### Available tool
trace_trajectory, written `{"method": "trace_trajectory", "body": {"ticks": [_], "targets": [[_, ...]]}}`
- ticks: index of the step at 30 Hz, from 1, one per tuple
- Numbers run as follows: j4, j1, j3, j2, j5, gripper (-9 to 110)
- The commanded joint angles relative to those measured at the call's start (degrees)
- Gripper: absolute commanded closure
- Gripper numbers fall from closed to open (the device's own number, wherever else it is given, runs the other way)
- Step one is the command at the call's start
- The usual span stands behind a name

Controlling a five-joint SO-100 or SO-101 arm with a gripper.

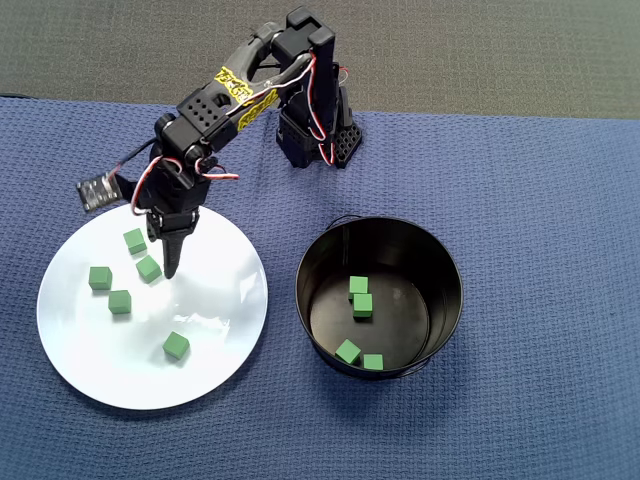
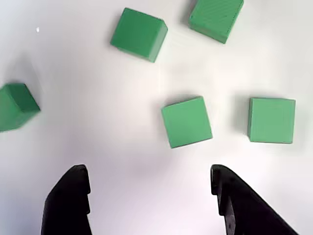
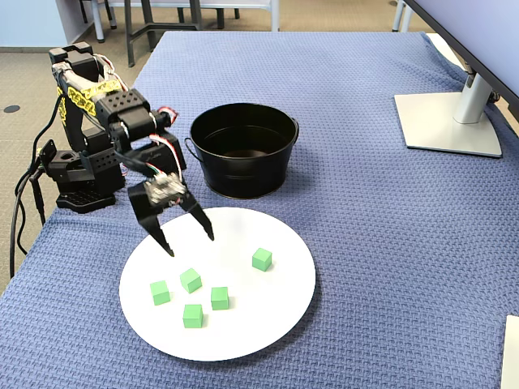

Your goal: Pick up the green cubes from the white plate and place them in the black recipient

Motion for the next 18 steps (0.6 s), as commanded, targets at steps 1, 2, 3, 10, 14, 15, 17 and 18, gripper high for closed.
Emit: {"method": "trace_trajectory", "body": {"ticks": [1,2,3,10,14,15,17,18], "targets": [[-0.35,1.76,-0.53,-0.26,-12.39,75],[-0.18,2.11,-1.05,-0.62,-13.97,75],[0.0,2.37,-1.67,-0.97,-15.38,75],[-1.49,3.52,-4.75,-4.57,-16.79,76],[-2.29,3.78,-5.89,-6.5,-16.61,77],[-2.72,3.78,-5.89,-6.77,-16.52,77],[-3.25,3.69,-6.24,-7.65,-16.44,77],[-3.34,3.69,-6.33,-8.0,-16.44,77]]}}
